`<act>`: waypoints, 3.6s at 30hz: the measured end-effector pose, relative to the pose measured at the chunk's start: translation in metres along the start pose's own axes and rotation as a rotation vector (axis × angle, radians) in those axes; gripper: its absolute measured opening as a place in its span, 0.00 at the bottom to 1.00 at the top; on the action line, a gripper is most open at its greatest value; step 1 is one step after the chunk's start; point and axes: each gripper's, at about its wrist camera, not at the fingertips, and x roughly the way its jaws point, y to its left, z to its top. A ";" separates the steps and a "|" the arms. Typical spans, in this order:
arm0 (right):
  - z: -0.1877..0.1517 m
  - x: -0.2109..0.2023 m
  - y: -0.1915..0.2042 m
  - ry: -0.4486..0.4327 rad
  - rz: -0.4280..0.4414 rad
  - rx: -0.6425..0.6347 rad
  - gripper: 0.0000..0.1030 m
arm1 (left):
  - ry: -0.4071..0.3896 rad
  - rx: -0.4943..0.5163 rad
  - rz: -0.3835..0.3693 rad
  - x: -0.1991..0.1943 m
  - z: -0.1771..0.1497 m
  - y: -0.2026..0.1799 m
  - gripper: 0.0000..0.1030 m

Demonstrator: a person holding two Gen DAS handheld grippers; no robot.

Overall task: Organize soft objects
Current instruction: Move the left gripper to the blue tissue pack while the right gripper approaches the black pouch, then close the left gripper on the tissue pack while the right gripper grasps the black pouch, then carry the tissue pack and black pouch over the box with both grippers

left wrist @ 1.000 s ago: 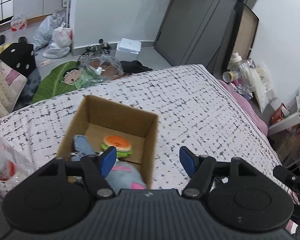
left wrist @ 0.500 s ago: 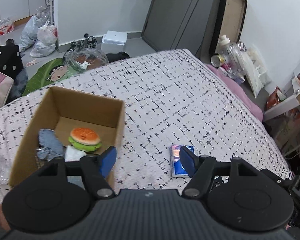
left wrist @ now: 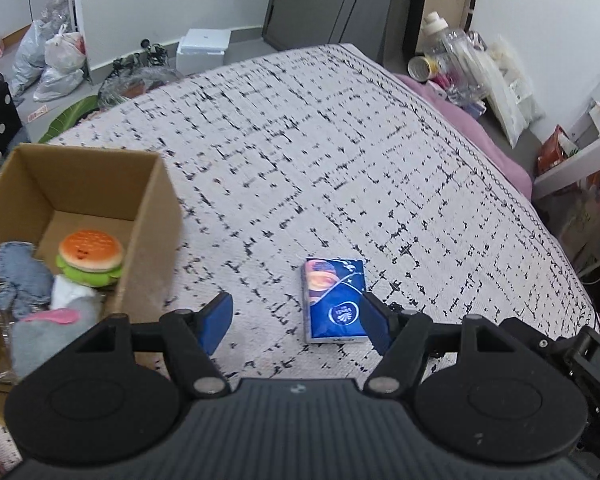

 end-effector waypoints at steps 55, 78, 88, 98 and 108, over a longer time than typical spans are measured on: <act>-0.026 0.056 0.049 0.044 -0.186 -0.340 0.32 | 0.030 -0.074 0.027 0.025 -0.007 0.015 0.48; -0.047 -0.048 0.082 -0.166 -0.067 -0.274 0.32 | -0.094 -0.040 -0.036 -0.076 -0.017 0.038 0.48; -0.059 -0.069 0.106 -0.204 -0.026 -0.323 0.32 | -0.138 -0.062 -0.047 -0.104 -0.014 0.062 0.48; -0.072 -0.075 0.130 -0.210 0.015 -0.363 0.32 | -0.171 -0.090 -0.046 -0.125 -0.006 0.094 0.48; -0.092 -0.062 0.163 -0.189 0.053 -0.423 0.32 | -0.192 -0.141 -0.025 -0.131 0.010 0.136 0.48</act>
